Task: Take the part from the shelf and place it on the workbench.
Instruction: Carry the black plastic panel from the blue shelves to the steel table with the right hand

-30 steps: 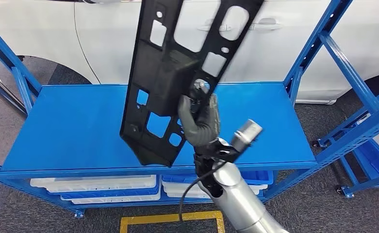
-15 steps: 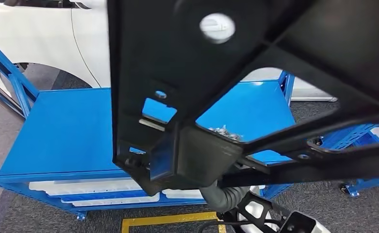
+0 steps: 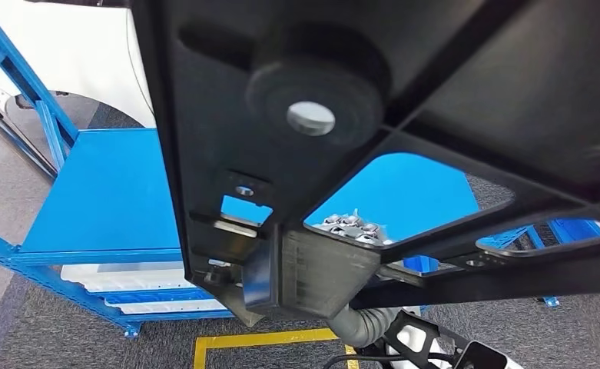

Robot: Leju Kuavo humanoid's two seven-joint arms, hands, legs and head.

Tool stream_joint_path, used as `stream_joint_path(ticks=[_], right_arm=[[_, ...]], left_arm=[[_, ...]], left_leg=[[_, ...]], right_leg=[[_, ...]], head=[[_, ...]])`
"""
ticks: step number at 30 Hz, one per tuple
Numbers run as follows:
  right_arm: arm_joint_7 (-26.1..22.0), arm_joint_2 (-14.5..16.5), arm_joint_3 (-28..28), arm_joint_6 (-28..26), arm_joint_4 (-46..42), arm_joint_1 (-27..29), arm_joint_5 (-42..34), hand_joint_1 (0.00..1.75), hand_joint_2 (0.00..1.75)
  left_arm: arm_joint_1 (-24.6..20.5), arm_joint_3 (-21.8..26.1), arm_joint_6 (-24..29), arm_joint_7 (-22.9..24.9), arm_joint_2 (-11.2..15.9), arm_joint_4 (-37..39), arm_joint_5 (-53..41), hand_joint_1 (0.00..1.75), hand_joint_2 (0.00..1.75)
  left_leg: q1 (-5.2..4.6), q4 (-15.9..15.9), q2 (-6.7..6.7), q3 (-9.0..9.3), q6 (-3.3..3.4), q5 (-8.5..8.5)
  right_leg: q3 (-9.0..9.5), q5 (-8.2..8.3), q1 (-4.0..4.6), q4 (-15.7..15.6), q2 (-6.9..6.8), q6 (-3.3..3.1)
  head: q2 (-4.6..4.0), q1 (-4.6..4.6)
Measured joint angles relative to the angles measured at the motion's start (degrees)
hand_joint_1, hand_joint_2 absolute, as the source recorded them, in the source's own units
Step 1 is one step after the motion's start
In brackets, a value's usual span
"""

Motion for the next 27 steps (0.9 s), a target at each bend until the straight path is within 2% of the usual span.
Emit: stream_joint_path(ticks=[1, 2, 3, 4, 5, 6, 7, 8, 9, 10, 12, 13, 14, 15, 17, 18, 19, 20, 21, 22, 23, 24, 25, 26, 27], right_arm=[[0.00, -0.16, -0.26, 0.34, -0.05, 0.14, 0.05, 1.75, 1.75], [0.00, -0.30, -0.49, 0.65, -0.07, 0.30, 0.10, 1.75, 1.75], [0.00, -0.45, -0.69, 1.04, -0.07, 0.44, 0.14, 1.75, 1.75], [0.00, -0.58, -0.87, 1.47, -0.07, 0.55, 0.14, 1.75, 1.75], [0.00, -0.69, -1.06, 1.93, -0.07, 0.61, 0.10, 1.75, 1.75], [0.00, -0.76, -1.28, 2.42, -0.07, 0.65, 0.06, 1.75, 1.75], [0.01, -0.79, -1.49, 2.82, -0.07, 0.66, 0.02, 1.75, 1.75], [0.01, -0.81, -1.79, 3.23, -0.06, 0.71, -0.03, 1.75, 1.75], [0.01, -0.83, -2.13, 3.57, -0.06, 0.83, -0.06, 1.75, 1.75], [0.01, -0.85, -2.50, 3.84, -0.06, 0.97, -0.08, 1.75, 1.75], [0.00, -0.90, -3.18, 4.26, -0.05, 1.43, -0.08, 1.75, 1.75], [0.01, -0.93, -3.51, 4.54, -0.04, 1.67, -0.07, 1.75, 1.75], [0.02, -0.97, -3.85, 4.93, -0.06, 1.97, -0.06, 1.75, 1.75], [0.02, -1.01, -4.26, 5.44, -0.07, 2.31, -0.05, 1.75, 1.75], [0.02, -1.11, -5.16, 6.46, -0.15, 3.10, -0.07, 1.75, 1.75], [0.02, -1.17, -5.67, 6.94, -0.21, 3.56, -0.14, 1.75, 1.75], [0.02, -1.25, -6.16, 7.47, -0.29, 3.99, -0.26, 1.75, 1.75], [0.02, -1.32, -6.63, 8.06, -0.38, 4.42, -0.45, 1.75, 1.75], [0.02, -1.40, -7.11, 8.72, -0.47, 4.84, -0.70, 1.75, 1.75], [0.02, -1.48, -7.52, 9.34, -0.60, 5.22, -0.90, 1.75, 1.75], [0.02, -1.55, -7.91, 9.88, -0.76, 5.57, -1.05, 1.75, 1.75], [0.01, -1.62, -8.27, 10.29, -0.97, 5.82, -1.14, 1.75, 1.75], [0.01, -1.68, -8.59, 10.64, -1.14, 5.98, -1.17, 1.75, 1.75], [-0.01, -1.73, -8.88, 10.92, -1.27, 6.10, -1.20, 1.75, 1.75], [-0.01, -1.78, -9.14, 11.15, -1.33, 6.21, -1.23, 1.75, 1.75]], left_arm=[[-0.02, 0.00, -0.15, 0.02, 0.00, 0.00, -0.04, 0.00, 1.75], [-0.01, 0.01, -0.26, 0.03, 0.00, 0.00, -0.07, 0.00, 1.75], [0.01, 0.02, -0.31, 0.03, 0.00, 0.00, -0.08, 0.00, 1.75], [0.02, 0.05, -0.29, 0.03, 0.00, 0.00, -0.07, 0.00, 1.75], [0.02, 0.09, -0.25, 0.03, -0.01, 0.00, -0.06, 0.00, 1.75], [0.02, 0.12, -0.20, 0.03, -0.04, 0.00, -0.05, 0.00, 1.75], [0.02, 0.15, -0.16, 0.03, -0.08, 0.00, -0.06, 0.00, 1.75], [0.02, 0.16, -0.17, 0.03, -0.18, 0.00, -0.19, 0.00, 1.75], [0.01, 0.17, -0.17, 0.03, -0.27, 0.00, -0.33, 0.00, 1.75], [0.01, 0.17, -0.18, 0.03, -0.34, 0.00, -0.49, 0.00, 1.75], [0.03, 0.17, -0.19, 0.09, -0.39, 0.00, -0.76, 0.00, 1.75], [0.06, 0.16, -0.19, 0.17, -0.43, 0.00, -0.89, 0.00, 1.75], [0.10, 0.16, -0.19, 0.30, -0.46, 0.00, -1.02, 0.00, 1.75], [0.13, 0.16, -0.19, 0.46, -0.50, 0.00, -1.11, 0.00, 1.75], [0.11, 0.17, -0.10, 0.73, -0.55, 0.00, -1.19, 0.00, 1.75], [0.09, 0.19, -0.04, 0.83, -0.57, 0.00, -1.20, 0.00, 1.75], [0.09, 0.20, 0.04, 0.89, -0.60, 0.00, -1.20, 0.00, 1.75], [0.09, 0.22, 0.14, 0.95, -0.64, 0.00, -1.20, 0.00, 1.75], [0.07, 0.25, 0.22, 0.98, -0.70, 0.00, -1.20, 0.00, 1.75], [0.02, 0.28, 0.32, 1.01, -0.76, 0.00, -1.20, 0.00, 1.75], [-0.07, 0.33, 0.42, 1.01, -0.81, 0.00, -1.20, 0.00, 1.75], [-0.18, 0.43, 0.53, 1.01, -0.84, 0.00, -1.19, 0.00, 1.75], [-0.25, 0.57, 0.65, 1.02, -0.87, 0.00, -1.17, 0.00, 1.75], [-0.30, 0.74, 0.77, 1.03, -0.91, 0.00, -1.15, 0.00, 1.75], [-0.24, 0.92, 0.90, 1.04, -0.97, 0.01, -1.14, 0.00, 1.75]], left_leg=[[-0.04, 0.04, 0.05, -0.76, 0.19, 0.54], [-0.08, 0.11, 0.09, -1.54, 0.22, 1.05], [-0.13, 0.21, 0.12, -2.33, 0.20, 1.55], [-0.15, 0.34, 0.15, -3.10, 0.14, 2.00], [-0.17, 0.50, 0.16, -3.80, 0.05, 2.41], [-0.17, 0.69, 0.16, -4.41, -0.08, 2.77], [-0.19, 0.88, 0.15, -4.88, -0.25, 3.09], [-0.22, 1.03, 0.12, -5.23, -0.49, 3.41], [-0.22, 1.07, 0.10, -5.39, -0.78, 3.74], [-0.19, 1.03, 0.09, -5.47, -1.12, 4.10], [-0.16, 0.71, 0.04, -5.53, -1.86, 4.97], [-0.15, 0.81, -0.02, -5.80, -2.18, 4.85], [-0.15, 1.61, -0.08, -6.28, -2.47, 3.75], [-0.13, 3.55, -0.13, -7.02, -2.71, 1.57], [0.03, 10.19, -0.13, -8.73, -3.07, -4.31], [0.06, 13.65, -0.13, -9.26, -3.23, -6.21], [0.07, 15.98, -0.13, -9.24, -3.35, -6.79], [0.08, 16.53, -0.13, -8.37, -3.41, -6.04], [0.09, 15.21, -0.13, -6.54, -3.37, -4.56], [0.09, 12.10, -0.13, -3.82, -3.23, -3.18], [0.01, 7.77, -0.15, -0.46, -2.98, -2.65], [-0.09, 3.75, -0.18, 2.30, -2.64, -2.84], [-0.25, 0.83, -0.22, 4.11, -2.29, -3.34], [-0.45, -0.79, -0.26, 4.90, -1.92, -3.75], [-0.47, -1.22, -0.26, 4.70, -1.53, -3.49]], right_leg=[[-1.22, -2.96, -0.04, 3.88, -0.02, 0.26], [-2.14, -5.15, -0.07, 7.69, -0.03, 0.44], [-2.37, -6.17, -0.08, 10.33, -0.03, 0.54], [-1.60, -6.00, -0.09, 11.07, -0.03, 0.55], [0.25, -4.92, -0.09, 9.62, -0.03, 0.46], [3.05, -3.50, -0.07, 6.32, -0.03, 0.28], [6.23, -2.76, 0.02, 1.93, -0.03, -0.02], [8.88, -2.43, 0.18, -1.94, -0.03, -0.37], [10.63, -2.41, 0.37, -4.66, -0.02, -0.72], [11.37, -2.62, 0.59, -6.10, -0.01, -1.03], [10.97, -1.85, 0.71, -6.49, -0.02, -1.71], [10.63, -1.30, 0.59, -6.74, -0.12, -2.13], [10.14, -0.61, 0.43, -6.96, -0.22, -2.64], [9.52, 0.10, 0.29, -7.20, -0.32, -3.06], [8.10, 1.33, 0.35, -7.18, -0.40, -3.55], [7.30, 1.89, 0.41, -7.10, -0.41, -3.60], [6.50, 2.44, 0.45, -6.98, -0.42, -3.59], [5.64, 2.98, 0.47, -6.81, -0.41, -3.52], [4.74, 3.53, 0.48, -6.60, -0.40, -3.40], [3.95, 4.05, 0.49, -6.37, -0.38, -3.25], [3.26, 4.52, 0.57, -6.10, -0.36, -3.04], [2.78, 4.99, 0.64, -5.89, -0.37, -2.77], [2.50, 5.48, 0.68, -5.78, -0.38, -2.47], [2.33, 6.01, 0.67, -5.81, -0.40, -2.13], [2.22, 6.57, 0.67, -5.94, -0.41, -1.76]], head=[[0.01, 0.00], [0.00, 0.00], [0.00, 0.00], [0.00, 0.00], [0.00, 0.00], [0.00, 0.00], [0.01, 0.00], [0.01, -0.01], [0.01, 0.00], [0.02, 0.00], [0.00, 0.01], [0.01, 0.00], [0.01, 0.00], [0.01, 0.00], [0.00, 0.00], [0.00, 0.00], [0.00, 0.00], [0.00, 0.00], [0.00, 0.00], [0.00, 0.00], [0.01, 0.00], [0.02, 0.00], [0.01, 0.00], [0.02, 0.00], [0.01, 0.00]])
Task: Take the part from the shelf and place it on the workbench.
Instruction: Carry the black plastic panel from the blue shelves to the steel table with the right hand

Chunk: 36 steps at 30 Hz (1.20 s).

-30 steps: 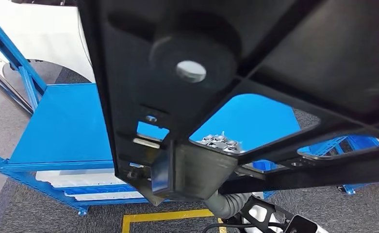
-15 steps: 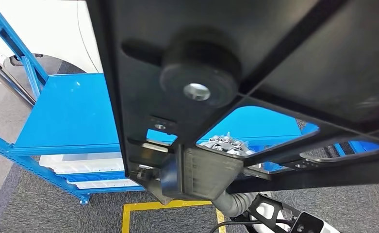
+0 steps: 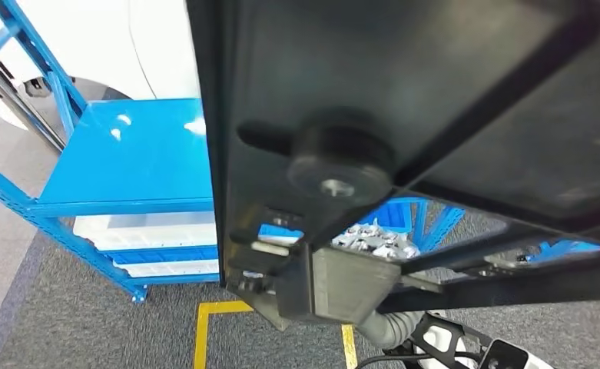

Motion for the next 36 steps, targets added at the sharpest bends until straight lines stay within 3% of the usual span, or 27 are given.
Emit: stream_joint_path(ticks=[1, 2, 4, 6, 7, 8, 10, 11, 13, 14, 16, 17, 18, 21, 22, 23, 25, 26, 27, 29, 31, 33, 34, 36], right_arm=[[-0.01, -0.05, -0.22, 0.17, 0.00, 0.12, -0.05, 1.75, 1.75], [-0.01, -0.10, -0.43, 0.28, 0.00, 0.24, -0.11, 1.75, 1.75], [0.01, -0.20, -0.85, 0.48, 0.00, 0.41, -0.20, 1.75, 1.75], [0.02, -0.25, -1.16, 0.87, 0.01, 0.46, -0.21, 1.75, 1.75], [0.01, -0.27, -1.23, 1.08, 0.01, 0.47, -0.22, 1.75, 1.75], [0.01, -0.29, -1.26, 1.24, 0.02, 0.48, -0.28, 1.75, 1.75], [0.01, -0.32, -1.27, 1.58, 0.02, 0.44, -0.52, 1.75, 1.75], [0.01, -0.33, -1.28, 1.84, 0.02, 0.35, -0.70, 1.75, 1.75], [0.01, -0.33, -1.34, 2.46, 0.01, 0.14, -1.13, 1.75, 1.75], [-0.01, -0.34, -1.40, 2.77, 0.01, 0.02, -1.39, 1.75, 1.75], [-0.02, -0.35, -1.60, 3.21, 0.02, -0.09, -1.81, 1.75, 1.75], [-0.02, -0.34, -1.69, 3.36, 0.02, -0.14, -1.91, 1.75, 1.75], [-0.01, -0.32, -1.77, 3.47, 0.02, -0.18, -1.93, 1.75, 1.75], [-0.01, -0.25, -1.92, 3.93, 0.00, -0.19, -1.93, 1.75, 1.75], [0.00, -0.24, -1.98, 4.07, 0.00, -0.16, -1.93, 1.75, 1.75], [0.00, -0.24, -2.06, 4.21, 0.00, -0.14, -1.92, 1.75, 1.75], [0.00, -0.25, -2.23, 4.31, -0.02, -0.09, -1.92, 1.75, 1.75], [-0.01, -0.25, -2.33, 4.32, -0.07, -0.07, -1.92, 1.75, 1.75], [-0.01, -0.26, -2.47, 4.27, -0.18, -0.04, -1.93, 1.75, 1.75], [-0.02, -0.34, -2.82, 3.94, -0.49, 0.04, -2.11, 1.75, 1.75], [-0.02, -0.54, -3.25, 3.77, -0.72, 0.44, -2.44, 1.75, 1.75], [-0.02, -0.92, -3.78, 4.04, -1.10, 1.40, -2.52, 1.75, 1.75], [-0.02, -1.19, -4.05, 4.17, -1.38, 1.92, -2.44, 1.75, 1.75], [-0.01, -1.79, -4.41, 4.15, -1.80, 2.58, -2.24, 1.75, 1.75]], left_arm=[[0.05, 0.15, 0.13, 0.02, -0.10, 0.01, 0.01, 0.00, 1.75], [0.09, 0.25, 0.29, 0.05, -0.20, 0.01, 0.02, 0.00, 1.75], [0.12, 0.41, 0.63, 0.11, -0.37, 0.02, 0.03, 0.00, 1.75], [0.16, 0.56, 0.86, 0.15, -0.39, 0.02, 0.03, 0.00, 1.75], [0.19, 0.63, 0.93, 0.16, -0.39, 0.02, 0.02, 0.00, 1.75], [0.20, 0.68, 1.03, 0.18, -0.41, 0.02, 0.01, 0.00, 1.75], [0.22, 0.78, 1.25, 0.22, -0.50, 0.02, 0.01, 0.00, 1.75], [0.23, 0.87, 1.40, 0.24, -0.54, 0.01, 0.01, 0.00, 1.75], [0.21, 1.16, 1.67, 0.26, -0.56, 0.01, 0.03, 0.00, 1.75], [0.21, 1.35, 1.76, 0.26, -0.56, 0.01, 0.03, 0.00, 1.75], [0.27, 1.69, 1.86, 0.25, -0.55, 0.02, 0.04, 0.00, 1.75], [0.34, 1.82, 1.89, 0.23, -0.56, 0.02, 0.04, 0.00, 1.75], [0.41, 1.92, 1.91, 0.20, -0.58, 0.02, 0.04, 0.00, 1.75], [0.46, 2.11, 2.10, 0.07, -0.62, 0.02, 0.02, 0.00, 1.75], [0.44, 2.18, 2.30, -0.01, -0.61, 0.02, 0.02, 0.00, 1.75], [0.44, 2.27, 2.57, -0.10, -0.61, 0.02, 0.02, 0.00, 1.75], [0.45, 2.51, 3.04, -0.26, -0.60, 0.02, 0.01, 0.00, 1.75], [0.44, 2.64, 3.16, -0.28, -0.57, 0.01, 0.01, 0.00, 1.75], [0.41, 2.79, 3.21, -0.30, -0.54, -0.01, 0.00, 0.00, 1.75], [0.31, 3.10, 3.35, -0.32, -0.46, -0.03, 0.02, 0.00, 1.75], [0.37, 3.42, 3.79, -0.36, -0.49, -0.03, 0.11, 0.00, 1.75], [0.61, 3.73, 4.29, -0.36, -0.58, -0.03, 0.27, 0.00, 1.75], [0.73, 3.88, 4.50, -0.36, -0.62, -0.03, 0.28, 0.00, 1.75], [0.90, 4.17, 4.75, -0.37, -0.64, -0.03, 0.08, 0.00, 1.75]], left_leg=[[0.05, -0.07, 0.11, -0.43, 0.37, 0.57], [0.16, -0.13, 0.27, -0.96, 0.81, 1.22], [0.36, -0.27, 0.64, -2.48, 1.47, 2.67], [0.35, -0.16, 0.77, -4.30, 1.64, 4.09], [0.35, -0.02, 0.79, -5.25, 1.57, 4.78], [0.37, 0.20, 0.81, -6.27, 1.44, 5.42], [0.46, 0.89, 0.82, -8.29, 1.06, 6.47], [0.44, 1.35, 0.80, -9.19, 0.80, 6.87], [0.36, 2.09, 0.74, -10.29, 0.13, 7.60], [0.31, 2.20, 0.72, -10.53, -0.24, 8.00], [0.45, 2.18, 0.67, -10.71, -0.98, 8.68], [0.55, 2.65, 0.63, -11.01, -1.28, 8.02], [0.66, 4.06, 0.58, -11.55, -1.52, 6.27], [0.76, 13.73, 0.53, -14.05, -1.95, -2.10], [0.76, 16.89, 0.53, -14.43, -2.01, -3.29], [0.75, 18.81, 0.53, -14.22, -1.98, -3.03], [0.67, 17.17, 0.52, -11.24, -1.51, 0.46], [0.53, 13.77, 0.52, -8.40, -1.03, 1.74], [0.31, 9.23, 0.54, -5.07, -0.52, 1.86], [-0.13, 1.89, 0.58, -0.35, 0.13, 0.06], [-0.27, -0.41, 0.62, 0.47, 0.51, -0.41], [-0.09, -0.76, 0.72, -0.05, 1.10, 0.61], [0.07, -0.92, 0.81, -0.45, 1.34, 1.18], [0.08, -0.86, 0.93, -1.46, 1.60, 1.99]], right_leg=[[-0.20, 0.08, -0.10, 0.00, 0.07, 0.34], [-0.67, -0.88, -0.18, 0.61, 0.14, 0.63], [-2.42, -6.06, -0.44, 5.14, 0.27, 1.10], [-4.26, -11.30, -0.64, 12.66, 0.28, 1.50], [-4.49, -11.96, -0.73, 15.49, 0.28, 1.67], [-3.90, -11.28, -0.85, 16.78, 0.27, 1.81], [0.35, -8.07, -1.12, 13.28, 0.26, 1.97], [3.50, -7.55, -1.19, 9.25, 0.26, 1.98], [8.20, -8.63, -1.02, 2.20, 0.40, 1.46], [9.05, -9.38, -0.83, 0.55, 0.47, 1.07], [8.71, -8.90, -0.70, 0.12, 0.38, 0.04], [8.31, -8.34, -0.73, 0.06, 0.25, -0.51], [7.77, -7.68, -0.79, -0.07, 0.11, -1.07], [5.37, -5.63, -0.54, -0.11, -0.05, -1.90], [4.44, -4.98, -0.39, -0.08, -0.03, -1.93], [3.50, -4.35, -0.23, -0.04, -0.02, -1.95], [1.75, -3.12, 0.10, 0.03, 0.01, -1.87], [1.08, -2.51, 0.23, 0.09, 0.01, -1.79], [0.57, -2.00, 0.39, 0.18, 0.00, -1.63], [0.11, -1.08, 0.48, 0.29, -0.16, -1.12], [0.03, -0.26, 0.41, 0.15, -0.33, -0.38], [-0.62, -1.27, 0.20, 1.34, -0.13, 0.37], [-1.52, -2.99, 0.09, 3.51, 0.01, 0.72], [-4.22, -7.79, -0.33, 10.89, 0.17, 1.37]], head=[[0.00, 0.00], [0.00, 0.01], [0.00, 0.01], [-0.01, 0.00], [-0.01, 0.00], [-0.01, 0.00], [-0.01, 0.00], [0.00, 0.00], [0.00, -0.01], [0.01, -0.01], [0.00, 0.01], [0.01, 0.01], [0.00, 0.00], [-0.01, -0.01], [-0.01, 0.00], [-0.01, 0.00], [0.00, 0.00], [0.00, 0.00], [0.00, 0.00], [-0.01, 0.00], [-0.01, 0.00], [-0.01, 0.00], [-0.01, 0.00], [-0.01, 0.00]])
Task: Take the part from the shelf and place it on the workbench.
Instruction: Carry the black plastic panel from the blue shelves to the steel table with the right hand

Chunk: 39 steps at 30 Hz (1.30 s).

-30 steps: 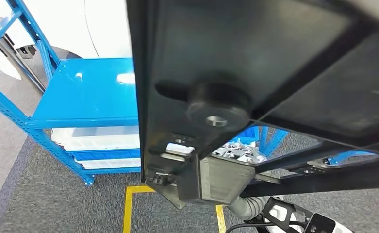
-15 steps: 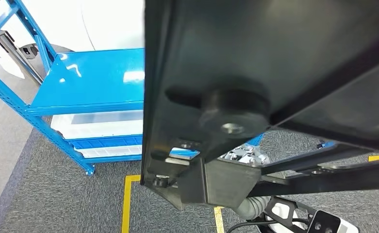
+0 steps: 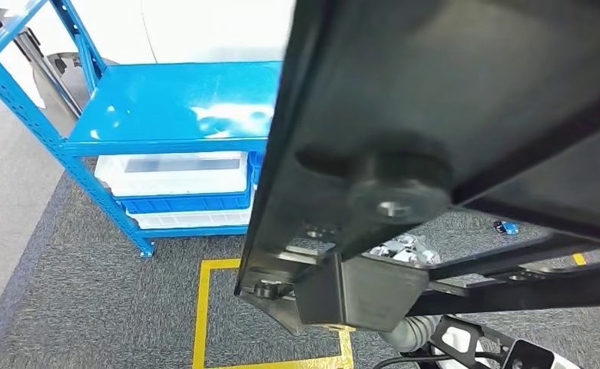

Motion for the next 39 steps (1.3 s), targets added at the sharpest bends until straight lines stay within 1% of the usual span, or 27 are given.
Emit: stream_joint_path(ticks=[1, 2, 3, 4, 6, 7, 8, 11, 12, 14, 16, 17, 18, 20, 21, 22, 24, 26, 28, 30, 31, 32, 33, 34, 35, 37, 39], right_arm=[[0.00, -0.32, -0.12, -0.05, -0.07, 0.14, 0.02, 1.75, 1.75], [0.00, -0.63, -0.23, -0.09, -0.09, 0.19, -0.01, 1.75, 1.75], [0.00, -0.91, -0.34, -0.09, -0.09, 0.17, -0.08, 1.75, 1.75], [0.00, -1.15, -0.47, -0.08, -0.09, 0.12, -0.16, 1.75, 1.75], [0.01, -1.43, -0.76, -0.06, -0.10, -0.04, -0.21, 1.75, 1.75], [0.01, -1.50, -0.90, -0.08, -0.13, -0.10, -0.16, 1.75, 1.75], [0.01, -1.56, -1.01, -0.11, -0.17, -0.13, -0.11, 1.75, 1.75], [0.00, -1.86, -1.14, -0.13, -0.26, -0.13, -0.17, 1.75, 1.75], [0.00, -2.04, -1.18, -0.11, -0.26, -0.15, -0.32, 1.75, 1.75], [-0.01, -2.44, -1.38, -0.09, -0.27, -0.08, -0.67, 1.75, 1.75], [-0.02, -2.82, -1.78, -0.05, -0.32, 0.38, -0.81, 1.75, 1.75], [-0.02, -3.00, -2.03, -0.03, -0.40, 0.71, -0.81, 1.75, 1.75], [-0.01, -3.17, -2.26, -0.04, -0.51, 0.99, -0.80, 1.75, 1.75], [-0.01, -3.46, -2.66, -0.27, -0.87, 1.13, -0.82, 1.75, 1.75], [-0.01, -3.59, -2.84, -0.55, -1.04, 0.98, -0.83, 1.75, 1.75], [-0.02, -3.69, -2.99, -0.83, -1.17, 0.72, -0.84, 1.75, 1.75], [-0.01, -3.87, -3.29, -1.40, -1.32, 0.29, -0.82, 1.75, 1.75], [0.00, -4.07, -3.54, -1.99, -1.50, 0.04, -0.74, 1.75, 1.75], [-0.01, -4.20, -3.69, -3.57, -1.67, -0.60, -0.31, 1.75, 1.75], [-0.02, -4.19, -3.69, -6.21, -1.96, -1.25, 0.93, 1.75, 1.75], [-0.02, -4.11, -3.61, -7.55, -2.26, -1.29, 1.82, 1.75, 1.75], [-0.02, -4.04, -3.47, -8.71, -2.64, -1.12, 2.72, 1.75, 1.75], [-0.02, -3.97, -3.23, -9.71, -3.08, -0.93, 3.50, 1.75, 1.75], [-0.02, -3.93, -2.93, -10.76, -3.58, -0.81, 4.23, 1.75, 1.75], [-0.02, -3.93, -2.62, -11.78, -4.04, -0.80, 4.76, 1.75, 1.75], [-0.02, -3.93, -1.99, -13.68, -4.85, -1.17, 5.47, 1.75, 1.75], [-0.02, -3.93, -1.39, -14.80, -5.31, -1.80, 5.61, 1.75, 1.75]], left_arm=[[0.08, 0.12, 0.05, 0.00, -0.01, 0.00, -0.15, 0.00, 1.75], [0.16, 0.20, 0.05, 0.00, -0.02, 0.00, -0.32, 0.00, 1.75], [0.22, 0.26, 0.02, 0.01, -0.04, 0.00, -0.46, 0.00, 1.75], [0.25, 0.29, 0.00, 0.01, -0.09, 0.00, -0.60, 0.00, 1.75], [0.24, 0.31, -0.05, 0.01, -0.17, 0.00, -0.80, 0.00, 1.75], [0.21, 0.31, -0.05, 0.01, -0.19, 0.00, -0.87, 0.00, 1.75], [0.18, 0.31, -0.04, 0.02, -0.19, 0.00, -0.98, 0.00, 1.75], [0.07, 0.31, -0.01, 0.01, -0.21, 0.00, -1.40, 0.00, 1.75], [0.03, 0.31, 0.05, -0.01, -0.24, 0.00, -1.53, 0.00, 1.75], [0.00, 0.31, 0.44, -0.05, -0.28, 0.00, -1.76, 0.00, 1.75], [0.06, 0.31, 1.38, -0.02, -0.28, 0.00, -1.93, 0.00, 1.75], [0.12, 0.31, 2.09, 0.06, -0.30, 0.00, -2.02, 0.00, 1.75], [0.19, 0.31, 3.02, 0.22, -0.31, 0.00, -2.17, 0.00, 1.75], [0.27, 0.32, 5.15, 0.59, -0.33, 0.00, -2.46, 0.00, 1.75], [0.29, 0.35, 6.11, 0.81, -0.28, 0.00, -2.55, 0.00, 1.75], [0.31, 0.40, 6.76, 0.97, -0.25, 0.00, -2.55, 0.00, 1.75], [0.25, 0.54, 7.44, 1.21, -0.17, 0.00, -2.55, 0.00, 1.75], [0.06, 0.61, 7.75, 1.39, -0.19, 0.00, -2.64, 0.00, 1.75], [-0.03, 0.62, 7.22, 1.79, -0.19, 0.00, -3.17, 0.00, 1.75], [-0.02, 0.55, 5.81, 2.33, -0.07, 0.00, -4.26, 0.00, 1.75], [0.00, 0.44, 5.11, 2.62, 0.04, 0.00, -4.93, 0.00, 1.75], [0.02, 0.31, 4.57, 2.90, 0.16, 0.00, -5.54, 0.00, 1.75], [0.03, 0.16, 4.20, 3.23, 0.26, 0.00, -6.11, 0.00, 1.75], [0.01, 0.00, 3.92, 3.64, 0.32, 0.00, -6.62, 0.00, 1.75], [-0.01, -0.18, 3.73, 4.04, 0.35, 0.00, -7.05, 0.00, 1.75], [-0.03, -0.63, 3.44, 4.71, 0.43, 0.00, -7.83, 0.00, 1.75], [-0.05, -1.00, 3.34, 5.05, 0.61, 0.00, -8.42, 0.00, 1.75]], left_leg=[[-0.01, 0.09, 0.03, -0.49, -0.03, 0.33], [0.01, 0.23, 0.04, -0.93, -0.11, 0.60], [0.06, 0.44, 0.04, -1.29, -0.22, 0.78], [0.14, 0.74, 0.02, -1.56, -0.34, 0.86], [0.15, 1.52, -0.01, -2.03, -0.79, 0.75], [0.08, 1.87, -0.03, -2.32, -1.09, 0.69], [-0.01, 2.11, -0.05, -2.58, -1.42, 0.66], [0.07, 2.38, -0.07, -2.97, -2.35, 0.64], [0.18, 3.13, -0.09, -3.33, -2.63, 0.02], [0.34, 8.07, -0.12, -5.62, -3.07, -3.06], [0.37, 15.82, -0.13, -9.18, -3.34, -6.52], [0.37, 18.30, -0.13, -10.29, -3.39, -7.04], [0.37, 18.73, -0.16, -10.44, -3.34, -6.46], [0.37, 13.21, -0.80, -7.74, -2.96, -2.62], [0.36, 9.24, -1.87, -5.85, -2.64, -0.87], [0.37, 5.78, -2.83, -4.33, -2.39, 0.28], [0.26, 2.86, -3.93, -3.18, -2.04, 0.67], [0.37, 2.36, -3.06, -3.17, -1.62, 1.05], [0.67, 1.68, -1.88, -3.17, -0.90, 1.69], [0.66, 1.38, -0.63, -3.35, -0.48, 2.00], [0.59, 1.40, -0.01, -3.49, -0.42, 2.03], [0.53, 1.43, 0.56, -3.57, -0.42, 2.03], [0.51, 1.45, 1.14, -3.61, -0.43, 2.02], [0.50, 1.50, 1.70, -3.60, -0.48, 1.98], [0.49, 1.58, 2.26, -3.54, -0.59, 1.92], [0.26, 1.87, 3.24, -3.45, -1.04, 1.62], [-0.07, 2.06, 4.15, -3.42, -1.63, 1.38]], right_leg=[[-1.07, -1.70, -0.19, 3.46, 0.00, 0.26], [-1.31, -2.43, -0.38, 5.38, 0.00, 0.49], [-0.34, -2.04, -0.56, 4.95, -0.01, 0.66], [1.77, -0.76, -0.74, 2.23, -0.03, 0.78], [6.83, 1.59, -0.90, -5.74, -0.02, 0.72], [8.34, 2.06, -0.86, -8.43, 0.01, 0.42], [8.89, 2.03, -0.77, -9.70, 0.06, 0.05], [8.62, 2.20, -0.62, -10.04, 0.17, -1.24], [8.62, 2.37, -0.66, -10.23, 0.20, -1.65], [8.55, 2.67, -0.74, -10.51, 0.31, -2.25], [8.30, 2.79, -0.64, -10.47, 0.65, -2.49], [8.23, 2.83, -0.60, -10.42, 0.93, -2.51], [8.20, 2.85, -0.57, -10.34, 1.32, -2.50], [8.23, 2.89, -0.55, -10.16, 2.29, -2.43], [8.20, 2.94, -0.50, -10.07, 2.82, -2.30], [8.07, 3.03, -0.46, -9.96, 3.35, -2.07], [7.56, 3.43, -0.55, -9.91, 4.34, -1.32], [7.15, 3.84, -0.67, -10.06, 5.08, -0.50], [6.13, 2.56, -0.52, -8.33, 3.74, 0.05], [3.19, -1.11, -0.54, -2.08, 1.55, 0.40], [1.44, -2.88, -0.63, 1.81, 1.06, 0.58], [0.23, -3.84, -0.71, 4.71, 0.84, 0.75], [-0.07, -3.77, -0.76, 5.78, 0.69, 0.87], [0.85, -2.61, -0.79, 4.41, 0.43, 0.92], [2.81, -0.79, -0.79, 1.01, -0.14, 0.87], [7.03, 1.93, -0.47, -6.94, -2.51, 0.27], [8.44, 2.43, -0.07, -10.24, -3.58, -0.63]], head=[[0.00, 0.00], [0.00, 0.00], [0.00, 0.00], [0.00, 0.00], [0.00, 0.00], [-0.01, 0.00], [0.00, -0.01], [0.02, -0.01], [0.02, 0.00], [0.01, 0.00], [0.00, 0.00], [-0.01, 0.00], [-0.01, 0.00], [0.00, 0.00], [0.00, 0.00], [0.00, 0.00], [0.00, 0.00], [0.01, 0.00], [0.01, 0.01], [0.00, 0.01], [0.00, 0.00], [0.00, 0.00], [0.00, 0.00], [0.00, 0.00], [0.00, 0.00], [-0.01, 0.00], [0.00, 0.00]])
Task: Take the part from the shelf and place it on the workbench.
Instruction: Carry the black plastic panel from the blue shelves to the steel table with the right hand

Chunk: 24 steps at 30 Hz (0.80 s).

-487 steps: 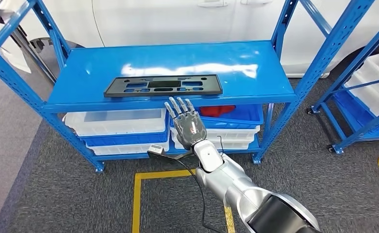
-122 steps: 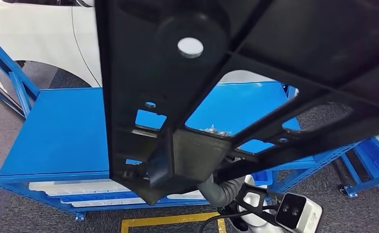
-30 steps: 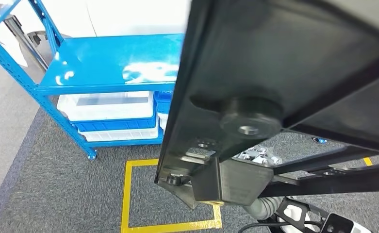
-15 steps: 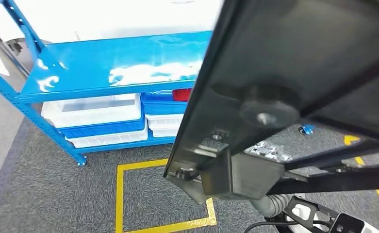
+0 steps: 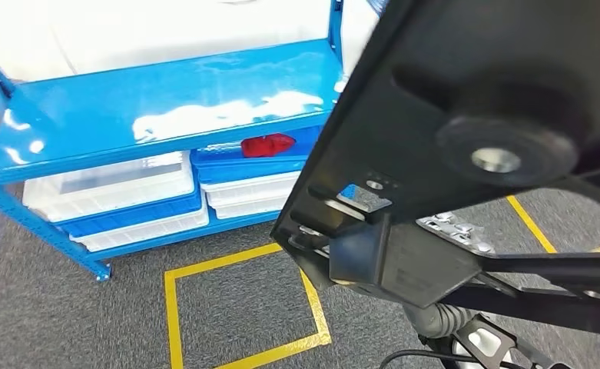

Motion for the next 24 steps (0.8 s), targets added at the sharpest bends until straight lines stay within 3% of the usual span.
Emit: stream_joint_path(ticks=[2, 4, 5, 7, 8, 9, 10, 11, 13, 15, 17, 18, 20, 22, 24], right_arm=[[0.01, 0.00, 0.38, -0.53, -0.19, -0.49, -0.11, 1.75, 1.75], [0.01, 0.01, 0.46, -0.66, -0.22, -1.00, -0.23, 1.75, 1.75], [0.01, 0.05, 0.52, -0.68, -0.23, -1.31, -0.28, 1.75, 1.75], [0.01, 0.14, 0.66, -0.69, -0.22, -1.71, -0.35, 1.75, 1.75], [0.01, 0.17, 0.73, -0.70, -0.21, -1.78, -0.36, 1.75, 1.75], [0.02, 0.17, 0.76, -0.74, -0.20, -1.80, -0.35, 1.75, 1.75], [0.02, 0.17, 0.81, -0.86, -0.20, -1.83, -0.33, 1.75, 1.75], [0.02, 0.17, 0.91, -1.12, -0.20, -1.91, -0.29, 1.75, 1.75], [0.02, 0.17, 1.32, -1.91, -0.21, -2.33, -0.19, 1.75, 1.75], [0.02, 0.17, 1.88, -2.57, -0.21, -2.92, -0.13, 1.75, 1.75], [0.02, 0.14, 2.22, -2.81, -0.22, -3.25, -0.12, 1.75, 1.75], [0.02, 0.09, 2.31, -2.85, -0.25, -3.33, -0.12, 1.75, 1.75], [0.02, -0.02, 2.51, -2.84, -0.31, -3.76, -0.14, 1.75, 1.75], [0.02, -0.09, 2.75, -2.84, -0.34, -4.15, -0.15, 1.75, 1.75], [0.02, -0.09, 3.02, -2.81, -0.34, -4.20, -0.15, 1.75, 1.75]], left_arm=[[-0.10, -0.24, -0.28, 0.12, 0.14, 0.00, -0.50, 0.00, 1.75], [-0.25, -0.45, -0.86, 0.10, 0.20, 0.00, -0.81, 0.00, 1.75], [-0.27, -0.56, -1.09, 0.08, 0.26, 0.00, -0.89, 0.00, 1.75], [-0.14, -0.72, -1.30, 0.07, 0.39, 0.00, -0.96, 0.00, 1.75], [-0.03, -0.78, -1.34, 0.07, 0.45, 0.00, -1.02, 0.00, 1.75], [0.07, -0.83, -1.41, 0.05, 0.49, 0.00, -1.10, 0.00, 1.75], [0.13, -0.92, -1.56, 0.03, 0.49, 0.00, -1.21, 0.00, 1.75], [0.12, -1.02, -1.75, -0.01, 0.49, 0.00, -1.33, 0.00, 1.75], [0.09, -1.20, -2.07, -0.01, 0.48, 0.00, -1.46, 0.00, 1.75], [0.00, -1.26, -2.14, 0.09, 0.43, 0.00, -1.54, 0.00, 1.75], [-0.20, -1.30, -2.15, 0.16, 0.31, 0.00, -1.60, 0.00, 1.75], [-0.31, -1.32, -2.15, 0.20, 0.22, 0.00, -1.63, 0.00, 1.75], [-0.34, -1.34, -2.04, 0.35, 0.04, 0.00, -1.69, 0.00, 1.75], [-0.23, -1.33, -1.57, 0.76, -0.02, 0.00, -1.61, 0.00, 1.75], [-0.13, -1.32, -0.95, 1.17, -0.13, 0.00, -1.44, 0.00, 1.75]], left_leg=[[-0.08, -0.02, 0.88, 0.10, -0.60, -0.17], [0.12, 1.20, -0.30, -0.23, -1.24, -1.37], [0.25, 3.66, -1.59, -1.24, -1.52, -2.97], [0.37, 11.48, -3.62, -4.68, -1.86, -6.86], [0.39, 15.19, -4.01, -6.42, -1.94, -8.16], [0.39, 16.80, -4.12, -7.26, -1.94, -8.16], [0.40, 16.13, -4.22, -7.05, -1.87, -6.97], [0.42, 13.26, -4.55, -5.84, -1.72, -4.87], [0.56, 5.28, -7.26, -2.52, -1.20, -0.89], [0.62, 0.91, -9.52, -0.85, -0.77, 0.29], [0.60, 0.31, -8.84, -0.67, -0.37, 0.26], [0.67, 0.06, -8.15, -0.61, -0.02, 0.50], [0.87, -0.48, -6.62, -0.50, 0.74, 0.90], [0.72, -0.57, -5.00, -0.56, 1.12, 0.93], [0.63, -0.53, -3.36, -0.63, 1.14, 0.86]], right_leg=[[-0.24, 0.22, 0.01, -0.16, 1.19, -0.83], [-0.23, 0.55, -0.21, -0.50, 2.20, -1.54], [-0.22, 0.72, -0.33, -0.63, 2.70, -1.85], [-0.39, 0.85, -0.33, -0.62, 3.85, -2.19], [-0.45, 0.90, -0.31, -0.59, 4.58, -2.27], [-0.47, 0.91, -0.29, -0.52, 5.31, -2.29], [-0.44, 0.91, -0.29, -0.45, 6.04, -2.28], [-0.37, 0.90, -0.29, -0.36, 6.77, -2.24], [-0.46, 0.88, -0.28, -0.10, 8.13, -1.95], [-1.03, 1.10, -0.40, 0.09, 9.45, -1.26], [-1.59, 1.53, -0.56, -0.05, 10.66, -0.38], [-1.79, 1.49, -0.54, 0.04, 10.27, -0.02], [-3.13, -0.32, -0.33, 2.71, 7.48, 0.52], [-6.56, -4.12, -0.43, 10.05, 4.81, 0.99], [-9.38, -6.10, -0.66, 16.14, 4.28, 1.34]], head=[[0.01, 0.00], [0.01, 0.00], [0.01, 0.00], [0.01, 0.00], [0.00, 0.00], [0.00, 0.00], [0.00, 0.00], [-0.01, 0.00], [-0.01, 0.00], [0.01, -0.01], [0.01, -0.01], [0.01, 0.00], [0.00, 0.00], [-0.01, 0.00], [-0.01, 0.00]])
